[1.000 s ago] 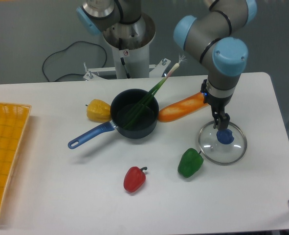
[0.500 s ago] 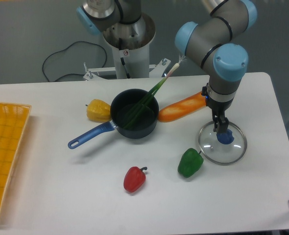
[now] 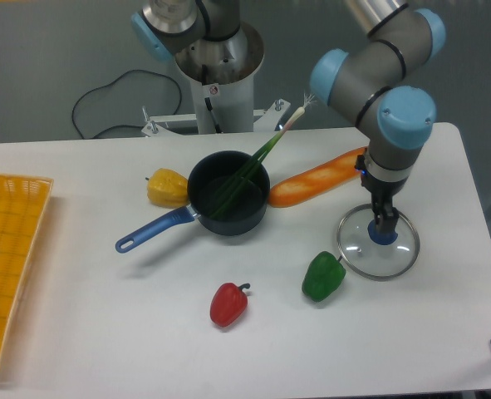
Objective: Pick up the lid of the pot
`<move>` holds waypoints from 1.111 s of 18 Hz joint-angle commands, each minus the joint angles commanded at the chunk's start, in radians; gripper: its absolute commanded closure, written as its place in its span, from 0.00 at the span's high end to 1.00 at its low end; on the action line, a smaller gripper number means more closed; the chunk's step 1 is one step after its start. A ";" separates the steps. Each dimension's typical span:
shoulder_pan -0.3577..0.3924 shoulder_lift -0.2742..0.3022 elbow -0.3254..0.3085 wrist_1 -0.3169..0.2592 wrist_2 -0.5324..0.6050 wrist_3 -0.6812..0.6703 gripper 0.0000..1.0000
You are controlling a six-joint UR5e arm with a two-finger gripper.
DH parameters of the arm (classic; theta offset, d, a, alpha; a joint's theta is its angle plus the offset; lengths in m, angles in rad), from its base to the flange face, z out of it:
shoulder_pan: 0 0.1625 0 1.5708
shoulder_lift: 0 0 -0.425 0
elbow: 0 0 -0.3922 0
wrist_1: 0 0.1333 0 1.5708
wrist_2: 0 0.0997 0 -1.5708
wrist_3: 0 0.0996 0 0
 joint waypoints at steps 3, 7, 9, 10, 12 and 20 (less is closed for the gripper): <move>0.006 -0.041 0.038 0.003 -0.002 -0.012 1.00; 0.005 -0.058 0.057 0.002 -0.002 -0.040 1.00; -0.003 -0.072 0.063 0.002 0.000 -0.089 1.00; -0.005 -0.075 0.065 0.002 0.002 -0.104 1.00; -0.006 -0.089 0.066 0.005 0.002 -0.117 1.00; -0.028 -0.114 0.066 0.005 0.064 -0.126 1.00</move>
